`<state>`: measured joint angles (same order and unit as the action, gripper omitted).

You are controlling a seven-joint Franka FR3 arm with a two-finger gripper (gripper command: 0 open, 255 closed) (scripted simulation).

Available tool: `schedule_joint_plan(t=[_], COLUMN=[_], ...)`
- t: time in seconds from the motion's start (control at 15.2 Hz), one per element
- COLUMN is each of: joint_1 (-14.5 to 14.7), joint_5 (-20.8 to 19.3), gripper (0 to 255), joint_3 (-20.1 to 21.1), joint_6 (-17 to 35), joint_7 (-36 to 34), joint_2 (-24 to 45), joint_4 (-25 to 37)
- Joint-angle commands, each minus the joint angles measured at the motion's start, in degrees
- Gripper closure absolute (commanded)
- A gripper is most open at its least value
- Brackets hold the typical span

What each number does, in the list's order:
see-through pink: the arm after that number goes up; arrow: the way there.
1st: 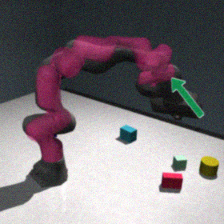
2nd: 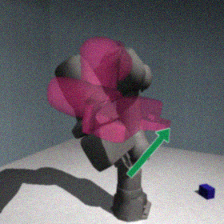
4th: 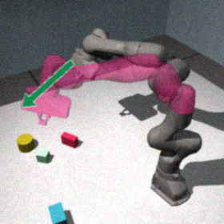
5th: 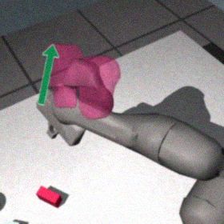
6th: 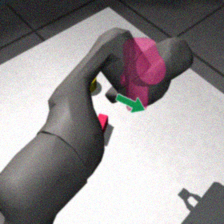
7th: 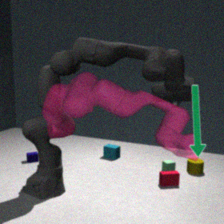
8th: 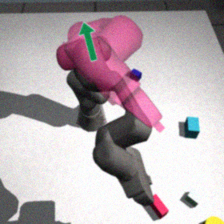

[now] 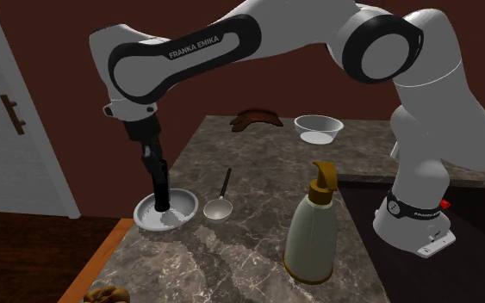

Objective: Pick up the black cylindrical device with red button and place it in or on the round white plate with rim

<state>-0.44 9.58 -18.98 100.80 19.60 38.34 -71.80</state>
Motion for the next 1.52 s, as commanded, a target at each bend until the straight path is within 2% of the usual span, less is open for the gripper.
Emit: schedule_joint_plan(t=[0.0, 0.33, 0.4, 0.73, 0.99, 1.45], joint_1=[0.03, 0.03, 0.03, 0.03, -1.02, -1.02], joint_5=[0.03, 0.03, 0.03, 0.03, 0.0, 0.0], gripper=[255, 255, 0, 0, 0, 0], joint_3=[0.02, 0.02, 0.02, 0.02, 0.0, 0.0], joint_6=[0.37, 0.37, 0.37, 0.37, -7.52, -7.53], joint_7=[0.0, 0.0, 0.0, 0.01, -0.43, -0.43], joint_2=[0.05, 0.05, 0.05, 0.04, 0.98, 0.99], joint_4=[-0.27, -0.27, -0.27, -0.28, 8.68, 8.69])
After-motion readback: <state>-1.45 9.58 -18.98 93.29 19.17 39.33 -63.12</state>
